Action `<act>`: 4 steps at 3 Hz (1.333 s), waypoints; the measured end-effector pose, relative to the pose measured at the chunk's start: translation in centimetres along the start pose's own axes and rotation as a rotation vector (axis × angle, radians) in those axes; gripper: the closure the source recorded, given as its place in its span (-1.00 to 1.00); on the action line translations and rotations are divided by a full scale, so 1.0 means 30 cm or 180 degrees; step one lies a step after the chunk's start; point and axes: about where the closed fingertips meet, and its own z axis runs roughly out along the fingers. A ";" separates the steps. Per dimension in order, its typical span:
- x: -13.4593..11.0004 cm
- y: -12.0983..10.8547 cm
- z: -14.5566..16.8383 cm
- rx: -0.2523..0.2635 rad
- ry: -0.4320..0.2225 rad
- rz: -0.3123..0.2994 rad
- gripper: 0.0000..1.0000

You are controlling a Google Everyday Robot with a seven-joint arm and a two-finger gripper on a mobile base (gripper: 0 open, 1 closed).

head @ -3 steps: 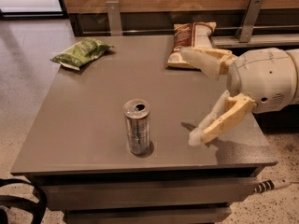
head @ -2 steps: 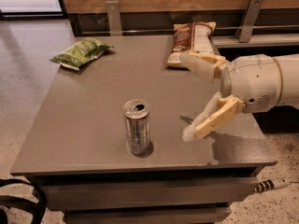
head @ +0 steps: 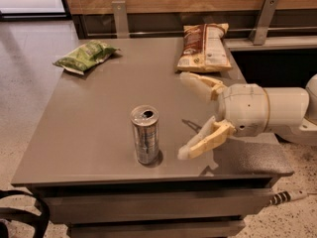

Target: Move redbull can near green jalapeno chip bag

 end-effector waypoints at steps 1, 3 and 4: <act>0.035 0.011 0.038 -0.0034 -0.0091 -0.0041 -1.00; 0.141 0.069 0.118 -0.0205 0.0077 0.0073 -1.00; 0.168 0.089 0.165 -0.0285 0.0042 0.0103 -1.00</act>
Offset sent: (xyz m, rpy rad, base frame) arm -0.0128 0.0336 -0.0532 -0.0314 0.0371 0.0643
